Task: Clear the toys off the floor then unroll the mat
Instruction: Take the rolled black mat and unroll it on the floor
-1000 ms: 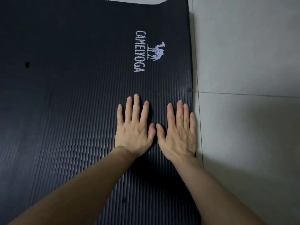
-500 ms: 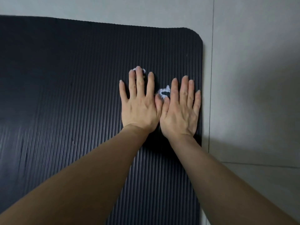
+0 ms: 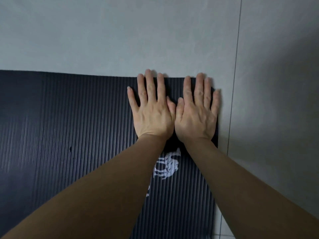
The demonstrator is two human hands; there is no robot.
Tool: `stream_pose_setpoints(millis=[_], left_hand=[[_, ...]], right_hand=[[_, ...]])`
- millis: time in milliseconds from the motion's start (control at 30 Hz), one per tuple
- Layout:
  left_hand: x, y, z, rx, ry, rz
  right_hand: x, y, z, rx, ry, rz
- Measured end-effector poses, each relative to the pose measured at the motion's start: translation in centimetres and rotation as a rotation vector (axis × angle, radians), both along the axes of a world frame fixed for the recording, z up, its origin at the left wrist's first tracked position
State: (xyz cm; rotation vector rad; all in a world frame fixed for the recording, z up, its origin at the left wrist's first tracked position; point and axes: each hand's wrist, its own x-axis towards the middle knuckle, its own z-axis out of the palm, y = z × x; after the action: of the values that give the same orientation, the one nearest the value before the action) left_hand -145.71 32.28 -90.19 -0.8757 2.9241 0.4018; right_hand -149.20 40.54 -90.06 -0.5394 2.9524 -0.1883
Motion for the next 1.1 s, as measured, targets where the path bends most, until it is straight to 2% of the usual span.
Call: stream_pose_setpoints(millis=[600, 700, 900, 1100], left_hand=[[-0.1, -0.4, -0.3, -0.035, -0.064, -0.026], [-0.1, -0.4, -0.4, -0.062, -0.057, -0.047], [0.0, -0.5, -0.6, -0.088, -0.026, -0.056], [3.8, 0.9, -0.7, -0.098, -0.006, -0.190]], right_hand=[[0.2, 0.0, -0.1, -0.040, -0.017, -0.012], [4.2, 1.9, 0.3, -0.010, 0.006, -0.021], [23.5, 9.7, 0.9, 0.068, -0.100, 0.112], [23.9, 9.9, 0.6, 0.012, -0.054, 0.053]])
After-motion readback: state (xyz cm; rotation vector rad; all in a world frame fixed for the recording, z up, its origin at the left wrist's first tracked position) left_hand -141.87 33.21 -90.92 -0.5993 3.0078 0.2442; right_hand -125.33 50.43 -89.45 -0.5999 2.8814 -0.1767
